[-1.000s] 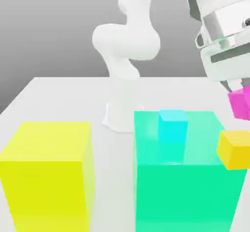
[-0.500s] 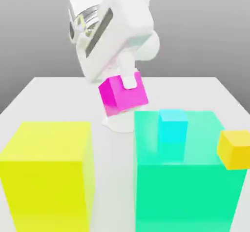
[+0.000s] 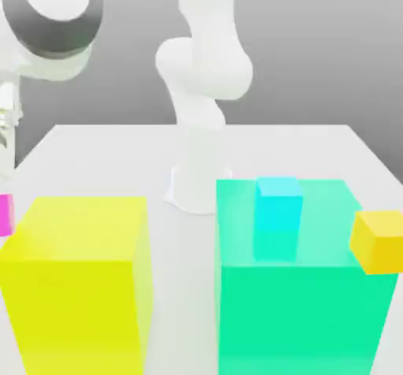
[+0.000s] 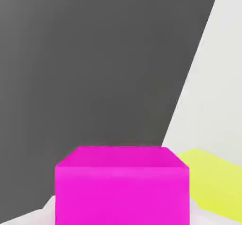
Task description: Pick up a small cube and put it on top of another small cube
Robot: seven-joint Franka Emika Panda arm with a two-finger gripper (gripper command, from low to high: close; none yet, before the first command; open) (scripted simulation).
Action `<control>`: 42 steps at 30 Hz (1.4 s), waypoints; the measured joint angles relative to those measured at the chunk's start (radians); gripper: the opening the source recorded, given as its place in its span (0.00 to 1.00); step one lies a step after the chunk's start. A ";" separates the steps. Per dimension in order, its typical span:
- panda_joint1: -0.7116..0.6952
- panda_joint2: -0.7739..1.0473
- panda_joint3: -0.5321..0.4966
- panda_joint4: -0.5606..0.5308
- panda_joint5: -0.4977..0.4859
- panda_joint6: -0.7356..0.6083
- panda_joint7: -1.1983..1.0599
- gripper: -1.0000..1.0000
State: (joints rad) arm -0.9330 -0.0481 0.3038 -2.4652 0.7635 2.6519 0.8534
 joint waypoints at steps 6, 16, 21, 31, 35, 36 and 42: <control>-0.055 0.012 -0.018 -0.079 -0.070 0.022 0.246 0.00; -0.102 -0.023 -0.019 -0.190 -0.144 0.024 0.670 0.00; -0.129 -0.041 -0.012 -0.246 -0.182 0.025 0.884 0.00; -0.172 -0.099 0.031 -0.348 -0.251 0.017 1.316 0.00; -0.202 -0.123 0.062 -0.388 -0.279 0.013 1.490 0.00; -0.209 -0.129 0.069 -0.398 -0.287 0.013 1.534 0.00; -0.222 -0.181 0.182 -0.424 -0.393 0.006 1.794 0.00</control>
State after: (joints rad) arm -1.1550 -0.2293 0.4858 -2.8889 0.3708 2.6581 2.6472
